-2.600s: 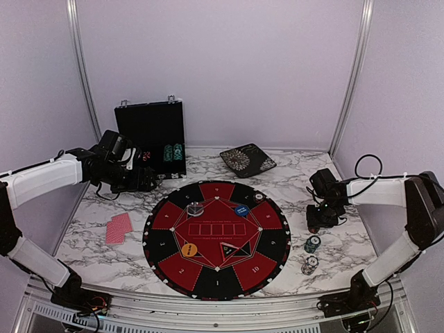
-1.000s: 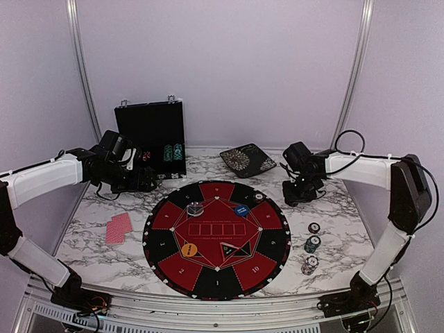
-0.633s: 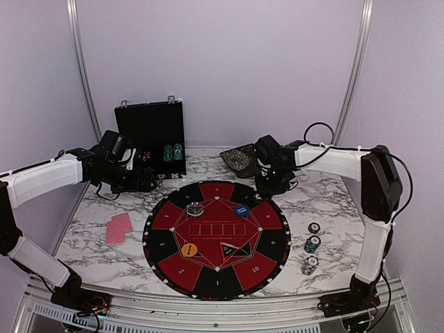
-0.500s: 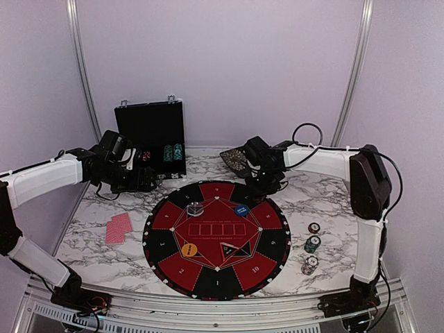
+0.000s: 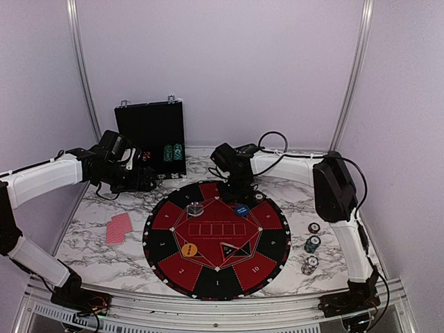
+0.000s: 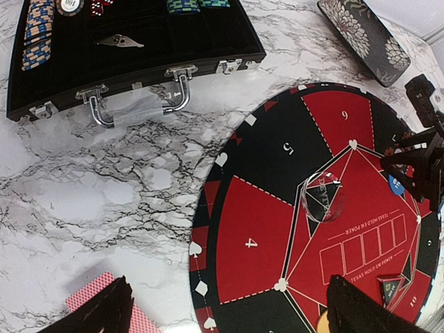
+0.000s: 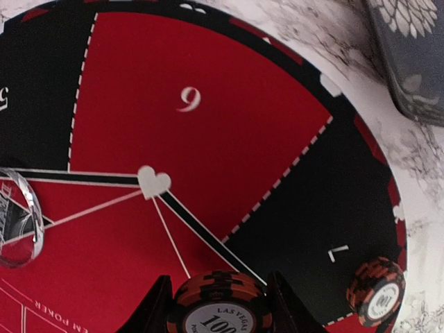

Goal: Distribute texas hold em gaming equipment
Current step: Place the poker chips pile in the dealer area.

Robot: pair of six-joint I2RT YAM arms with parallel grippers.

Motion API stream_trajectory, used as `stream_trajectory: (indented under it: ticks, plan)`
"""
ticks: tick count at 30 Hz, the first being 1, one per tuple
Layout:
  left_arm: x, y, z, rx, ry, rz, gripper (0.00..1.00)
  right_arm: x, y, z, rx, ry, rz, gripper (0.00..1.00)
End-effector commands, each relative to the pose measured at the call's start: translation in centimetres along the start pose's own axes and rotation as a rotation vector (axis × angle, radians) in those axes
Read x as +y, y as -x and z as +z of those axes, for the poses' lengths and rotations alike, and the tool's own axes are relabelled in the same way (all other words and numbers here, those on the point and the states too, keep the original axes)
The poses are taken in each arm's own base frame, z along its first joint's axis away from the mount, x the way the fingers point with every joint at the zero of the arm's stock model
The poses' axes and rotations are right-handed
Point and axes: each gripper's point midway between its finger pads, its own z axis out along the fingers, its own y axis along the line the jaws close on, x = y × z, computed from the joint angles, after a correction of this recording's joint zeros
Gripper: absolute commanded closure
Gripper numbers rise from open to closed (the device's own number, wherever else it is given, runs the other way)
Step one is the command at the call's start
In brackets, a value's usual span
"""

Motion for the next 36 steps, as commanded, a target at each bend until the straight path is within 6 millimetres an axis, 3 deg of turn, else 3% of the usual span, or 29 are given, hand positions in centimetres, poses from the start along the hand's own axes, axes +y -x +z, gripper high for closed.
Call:
stream_trajectory:
  ticks: [1,9,18,26,36]
  plan:
    - [0.0,0.5,-0.8,-0.023,-0.011,-0.003,0.01,2.1,1.1,0.5,-0.009,0.019,-0.048,0.82]
    - [0.0,0.4,-0.7,-0.018,-0.01,-0.004,0.01,4.1,2.6,1.7,-0.029,0.057,-0.07,0.82]
    - [0.1,0.3,-0.5,-0.012,-0.009,-0.005,0.01,5.4,2.4,3.1,-0.019,0.09,-0.074,0.82]
    - [0.1,0.3,-0.4,-0.009,-0.01,-0.007,0.01,5.3,1.6,3.3,0.001,0.079,-0.074,0.81]
    - [0.1,0.1,-0.2,-0.003,-0.009,-0.004,0.01,5.3,1.3,2.8,-0.003,0.095,-0.065,0.61]
